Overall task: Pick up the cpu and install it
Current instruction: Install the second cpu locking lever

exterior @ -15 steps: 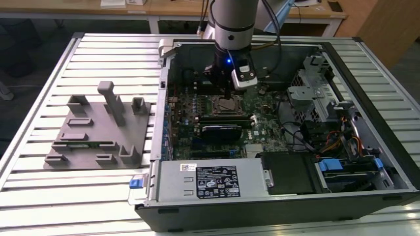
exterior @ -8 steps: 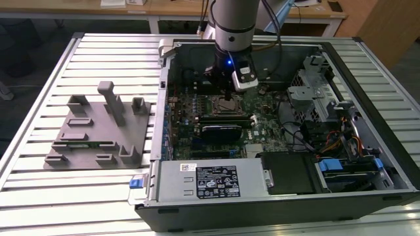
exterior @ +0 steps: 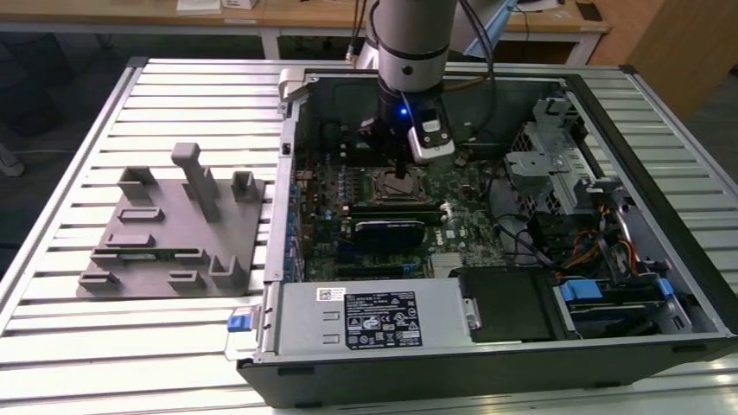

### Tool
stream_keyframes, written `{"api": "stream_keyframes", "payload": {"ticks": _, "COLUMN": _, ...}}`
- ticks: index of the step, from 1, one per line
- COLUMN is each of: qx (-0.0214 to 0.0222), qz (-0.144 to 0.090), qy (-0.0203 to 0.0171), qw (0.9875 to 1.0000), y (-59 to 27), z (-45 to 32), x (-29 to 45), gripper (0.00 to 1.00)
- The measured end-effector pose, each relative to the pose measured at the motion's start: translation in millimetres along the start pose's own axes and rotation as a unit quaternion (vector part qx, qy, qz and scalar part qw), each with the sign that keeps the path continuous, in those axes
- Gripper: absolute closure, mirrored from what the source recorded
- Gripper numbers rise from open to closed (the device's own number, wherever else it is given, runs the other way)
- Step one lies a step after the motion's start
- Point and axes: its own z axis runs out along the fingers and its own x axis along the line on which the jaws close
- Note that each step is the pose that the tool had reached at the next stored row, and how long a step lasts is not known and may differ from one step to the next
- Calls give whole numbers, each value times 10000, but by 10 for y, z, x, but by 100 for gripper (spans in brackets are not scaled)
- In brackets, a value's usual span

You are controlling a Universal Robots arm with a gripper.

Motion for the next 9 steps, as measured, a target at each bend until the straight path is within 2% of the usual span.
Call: {"api": "stream_keyframes", "payload": {"ticks": 9, "qx": 0, "qz": 0, "qy": 0, "qw": 10000, "y": -31, "z": -2, "x": -12, "gripper": 89}}
